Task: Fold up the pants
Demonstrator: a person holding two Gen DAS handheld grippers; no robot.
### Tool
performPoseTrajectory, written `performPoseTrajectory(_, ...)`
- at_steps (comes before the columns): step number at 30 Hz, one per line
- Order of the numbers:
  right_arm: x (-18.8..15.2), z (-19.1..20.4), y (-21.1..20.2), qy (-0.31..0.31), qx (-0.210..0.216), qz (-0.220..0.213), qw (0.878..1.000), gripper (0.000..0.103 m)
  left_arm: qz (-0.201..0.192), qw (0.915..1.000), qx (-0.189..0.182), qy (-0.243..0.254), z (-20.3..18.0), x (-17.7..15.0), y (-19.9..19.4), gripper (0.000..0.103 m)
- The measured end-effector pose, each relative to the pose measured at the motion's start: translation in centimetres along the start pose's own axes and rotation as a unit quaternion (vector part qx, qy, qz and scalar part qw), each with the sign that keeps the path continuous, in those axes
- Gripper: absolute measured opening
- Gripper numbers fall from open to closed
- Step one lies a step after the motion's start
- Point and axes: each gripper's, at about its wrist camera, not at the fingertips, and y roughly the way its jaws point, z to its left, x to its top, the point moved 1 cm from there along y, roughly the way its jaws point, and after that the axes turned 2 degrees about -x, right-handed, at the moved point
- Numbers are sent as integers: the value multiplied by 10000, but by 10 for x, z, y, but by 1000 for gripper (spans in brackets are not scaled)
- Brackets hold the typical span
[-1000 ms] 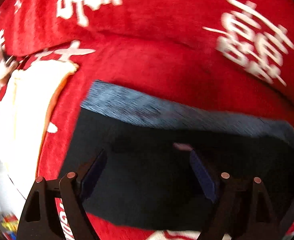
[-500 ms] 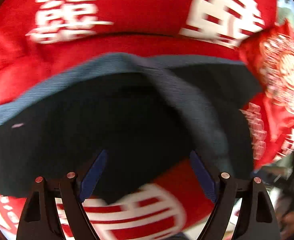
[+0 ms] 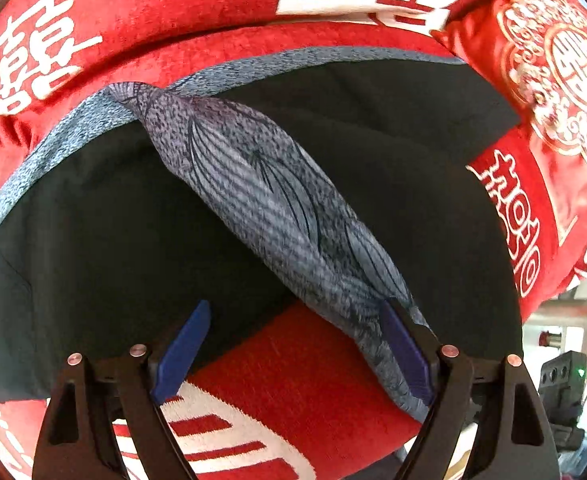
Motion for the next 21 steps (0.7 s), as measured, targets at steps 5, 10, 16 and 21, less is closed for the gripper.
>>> performPoseTrajectory(5,14,39,-46,-303,752,147,9966,16,91,9996,117,-252,-6,12,-1,85)
performPoseTrajectory(10,84,98,-92,-779,1107,-33,9908,16,-79,9986,71,-525,-6,31,-24,86)
performPoseTrajectory(16,192,177,-111,-1272,934,-255,9871,17,-567,9944,415,-787,10,59,-56,86)
performPoseTrajectory(21,268,245,-100,-2459,-968,-712,9618,81,-653,9845,893,-1359,41,73,-44,86)
